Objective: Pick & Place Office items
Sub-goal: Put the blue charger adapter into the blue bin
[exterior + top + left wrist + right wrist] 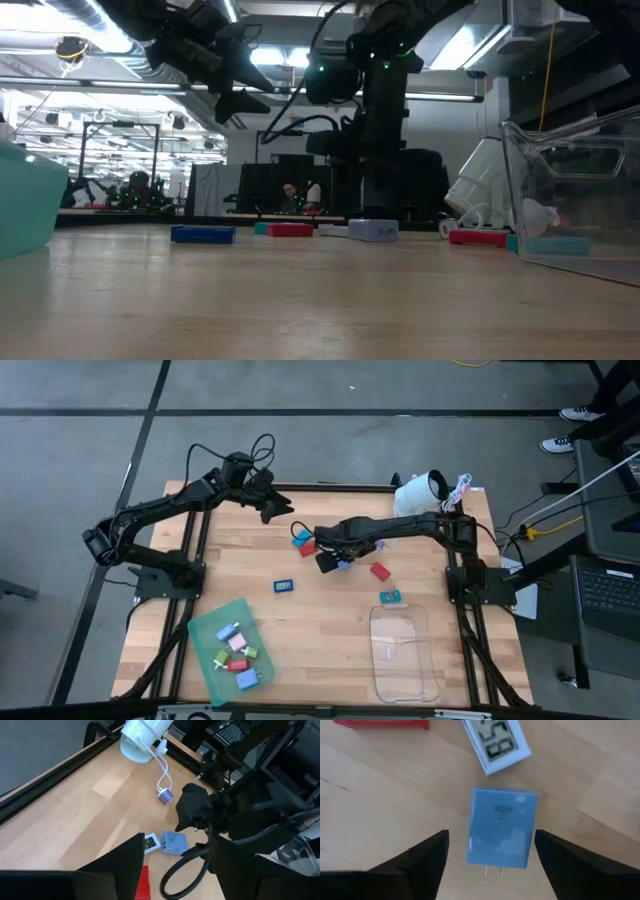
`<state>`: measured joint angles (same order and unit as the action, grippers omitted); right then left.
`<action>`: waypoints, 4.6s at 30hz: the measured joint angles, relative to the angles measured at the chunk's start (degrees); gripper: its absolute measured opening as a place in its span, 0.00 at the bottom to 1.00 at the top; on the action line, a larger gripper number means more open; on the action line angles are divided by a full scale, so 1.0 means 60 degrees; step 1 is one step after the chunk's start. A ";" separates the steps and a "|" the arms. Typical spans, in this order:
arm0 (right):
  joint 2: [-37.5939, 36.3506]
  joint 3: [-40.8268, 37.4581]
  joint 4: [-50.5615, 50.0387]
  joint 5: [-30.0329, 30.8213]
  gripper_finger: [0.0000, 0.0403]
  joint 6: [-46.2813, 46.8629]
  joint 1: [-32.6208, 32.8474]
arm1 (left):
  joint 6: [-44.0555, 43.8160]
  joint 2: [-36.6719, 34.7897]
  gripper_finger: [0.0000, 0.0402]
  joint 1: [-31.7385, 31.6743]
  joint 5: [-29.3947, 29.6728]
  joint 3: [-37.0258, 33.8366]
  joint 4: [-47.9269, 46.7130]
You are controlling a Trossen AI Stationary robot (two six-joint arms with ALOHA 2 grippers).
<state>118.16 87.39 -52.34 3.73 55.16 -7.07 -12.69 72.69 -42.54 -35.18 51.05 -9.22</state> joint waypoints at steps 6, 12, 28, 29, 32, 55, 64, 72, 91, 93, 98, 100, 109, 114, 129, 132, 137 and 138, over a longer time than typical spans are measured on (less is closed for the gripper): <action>0.0217 -0.0005 -0.0032 -0.0247 0.70 0.0033 0.0008 | 0.0214 0.0000 0.53 0.0000 0.0000 0.0000 -0.0291; 0.0224 -0.0340 -0.0036 -0.0294 0.69 0.0290 0.0087 | 0.0422 0.0004 0.53 0.0000 0.0004 0.0000 -0.0659; 0.0220 -0.0714 0.0441 -0.0558 0.69 0.0171 0.0097 | 0.0495 0.0004 0.53 0.0000 0.0011 0.0000 -0.0651; 0.0220 -0.0714 0.0437 -0.0554 0.69 0.0113 0.0097 | 0.0495 0.0004 0.53 0.0000 0.0011 0.0000 -0.0651; 0.0220 -0.0714 0.0430 -0.0558 0.69 -0.0084 0.0080 | 0.0495 0.0004 0.53 0.0000 0.0011 0.0000 -0.0651; 0.0213 -0.0714 0.0477 -0.0675 0.52 -0.0873 -0.0002 | 0.0466 0.0005 0.53 0.0000 0.0036 0.0000 -0.0647; -0.0431 -0.0718 0.1714 -0.1895 0.52 -0.2021 0.0124 | 0.1391 -0.0097 0.53 0.0039 -0.0123 0.0000 -0.0647; -0.1841 -0.0707 0.4432 -0.4026 0.52 -0.2527 -0.0008 | 0.2838 -0.0741 0.53 0.0241 -0.0154 0.0121 -0.0412; -0.2501 -0.0707 0.9243 -0.8730 0.52 -0.0249 -0.0708 | 0.4376 -0.2251 0.53 0.1599 -0.1205 0.1770 -0.2244; -0.2501 -0.0707 0.9597 -0.8869 0.52 0.0069 -0.0714 | 0.4821 -0.2251 0.53 0.1994 -0.1189 0.1908 -0.2934; -0.2501 -0.0707 0.9895 -0.9060 0.52 0.0342 -0.0710 | 0.5816 -0.2244 0.54 0.3000 -0.0730 0.1982 -0.3695; -0.2497 -0.0707 0.9899 -0.9060 0.52 0.0483 -0.0707 | 0.5830 -0.2200 0.55 0.3306 -0.0560 0.1985 -0.3693; -0.2497 -0.0707 0.9987 -0.9133 0.52 0.0540 -0.0690 | 0.5972 -0.2126 0.60 0.3589 0.0026 0.1989 -0.3375; -0.2497 -0.0707 1.0083 -0.9133 0.52 0.0561 -0.0663 | 0.5914 -0.1679 0.62 0.3582 -0.0264 0.1989 -0.3073; -0.2497 -0.0707 1.0083 -0.9133 0.52 0.0513 -0.0554 | 0.5141 -0.1002 0.61 0.3906 -0.1115 0.1989 -0.1437; -0.2495 -0.0707 1.0083 -0.9130 0.52 0.0488 -0.0556 | 0.5149 -0.1002 0.58 0.3905 -0.1138 0.1989 -0.1545; -0.2486 -0.0707 1.0085 -0.9232 0.52 0.0488 -0.0546 | 0.5164 -0.0806 0.47 0.3905 -0.1335 0.1989 -0.1795; -0.2486 -0.0707 1.0083 -0.9260 0.52 0.0488 -0.0546 | 0.5134 -0.0771 0.45 0.3901 -0.1442 0.1989 -0.1782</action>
<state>103.24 83.15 8.16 -51.83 58.08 -10.35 18.12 68.06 -19.14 -43.83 62.98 -19.91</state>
